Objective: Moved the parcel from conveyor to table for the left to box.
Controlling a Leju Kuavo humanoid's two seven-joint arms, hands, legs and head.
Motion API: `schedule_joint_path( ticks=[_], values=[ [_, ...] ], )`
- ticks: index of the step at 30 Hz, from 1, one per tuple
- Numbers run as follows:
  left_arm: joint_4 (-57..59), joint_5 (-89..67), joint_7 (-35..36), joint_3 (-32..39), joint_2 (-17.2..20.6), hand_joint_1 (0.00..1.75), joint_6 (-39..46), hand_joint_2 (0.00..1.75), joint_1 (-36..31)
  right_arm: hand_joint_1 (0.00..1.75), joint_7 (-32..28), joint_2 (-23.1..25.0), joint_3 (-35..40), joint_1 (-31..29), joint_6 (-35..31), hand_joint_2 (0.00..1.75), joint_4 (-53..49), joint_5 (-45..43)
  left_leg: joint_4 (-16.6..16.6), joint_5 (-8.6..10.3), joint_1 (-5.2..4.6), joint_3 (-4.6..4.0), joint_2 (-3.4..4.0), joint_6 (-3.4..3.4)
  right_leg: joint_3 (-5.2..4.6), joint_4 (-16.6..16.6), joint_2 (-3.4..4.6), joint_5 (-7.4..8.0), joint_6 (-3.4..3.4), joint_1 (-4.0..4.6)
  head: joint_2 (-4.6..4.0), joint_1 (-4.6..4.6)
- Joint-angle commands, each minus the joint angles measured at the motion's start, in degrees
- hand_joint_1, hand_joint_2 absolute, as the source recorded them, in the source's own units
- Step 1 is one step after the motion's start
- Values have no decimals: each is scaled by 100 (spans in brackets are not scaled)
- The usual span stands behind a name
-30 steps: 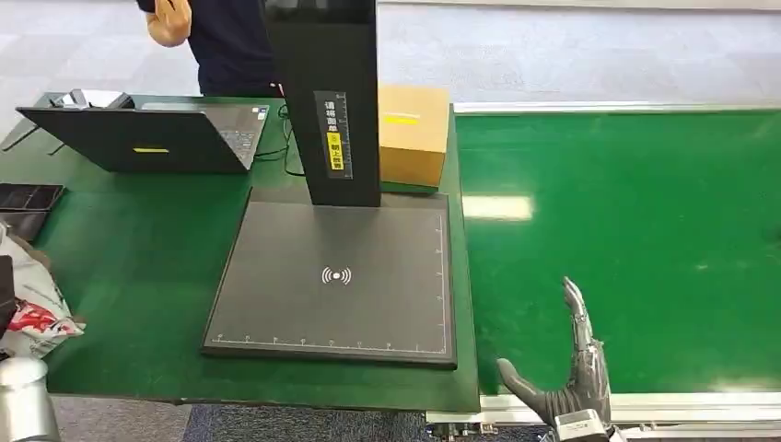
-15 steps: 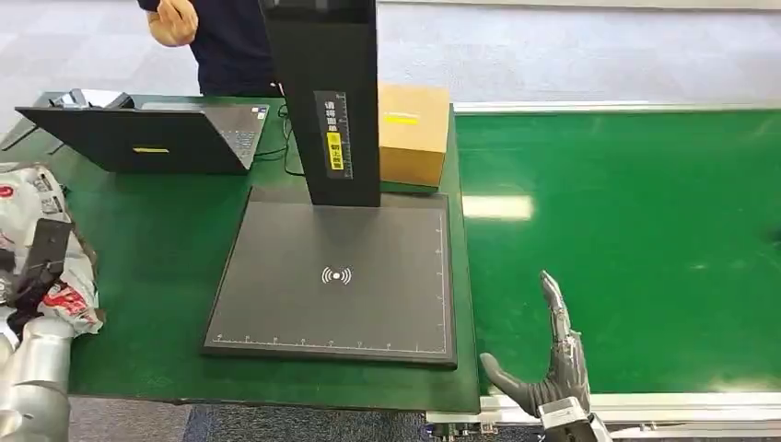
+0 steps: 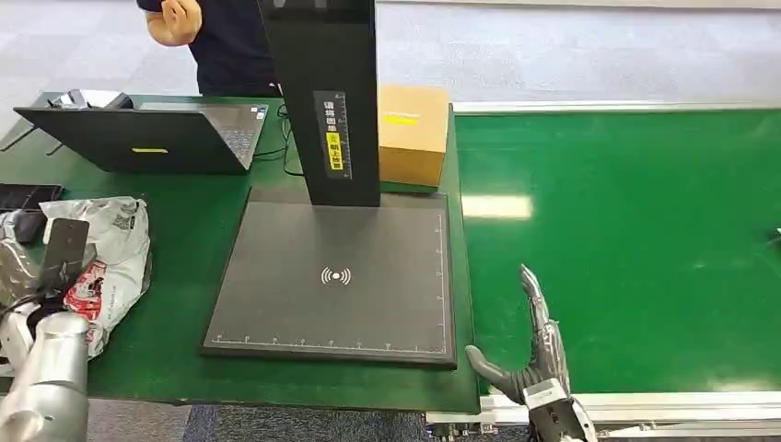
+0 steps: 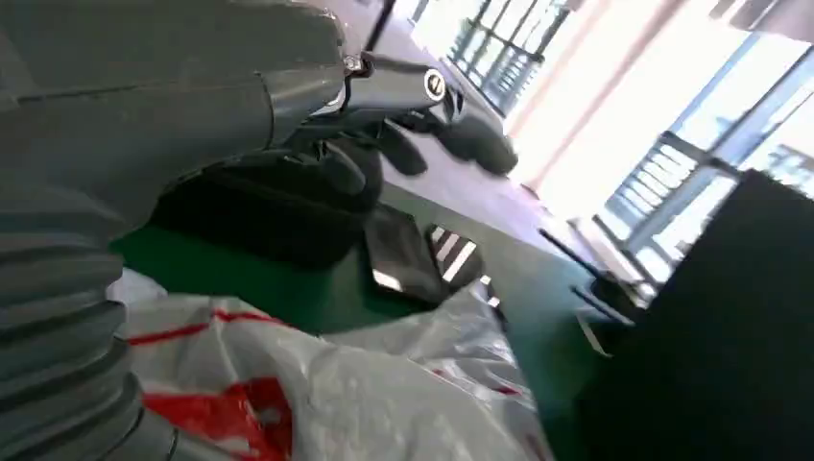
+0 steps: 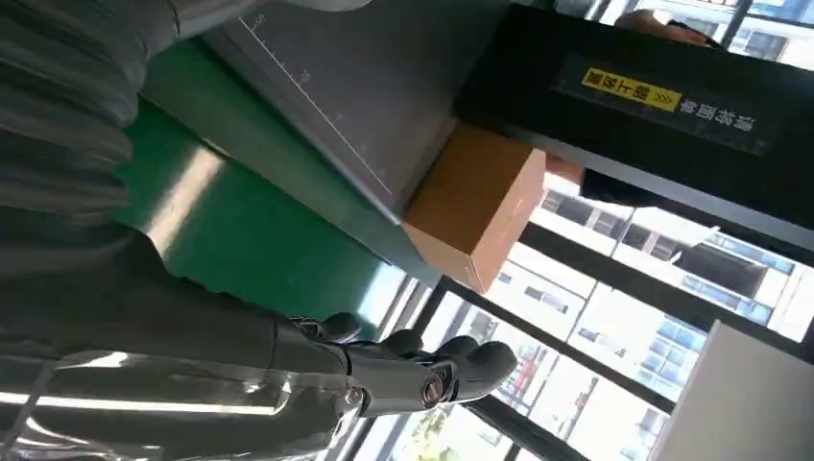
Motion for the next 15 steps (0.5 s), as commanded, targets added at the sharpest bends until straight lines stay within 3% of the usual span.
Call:
schedule_joint_path(
  ticks=[1,7,11,15],
  values=[
    [-3097,944,-408,-727,-904,0,-77,175,1359,0,-101,-379,349,-440,-98,175,722,-45,-5,2,2,2,0,5,6,-11,-2,4,-2,3,0,2],
    [-4783,2289,-956,-1737,-1380,0,-894,175,2531,0,-120,-493,587,-801,-94,175,1096,-99,-5,-1,0,0,12,5,1,-13,9,6,0,3,0,0],
    [-4590,1979,-1005,-2635,-1417,0,-1290,175,2858,0,-109,-441,641,-832,-96,175,1143,-104,-7,3,-3,1,-13,6,8,-15,-17,1,-1,0,0,0],
    [-4155,2001,-1127,-3096,-1548,0,-1585,175,3009,0,-29,-423,739,-908,-47,175,1214,-39,-11,3,-4,6,-4,4,9,-17,-8,5,-3,-1,0,0]
  ],
)
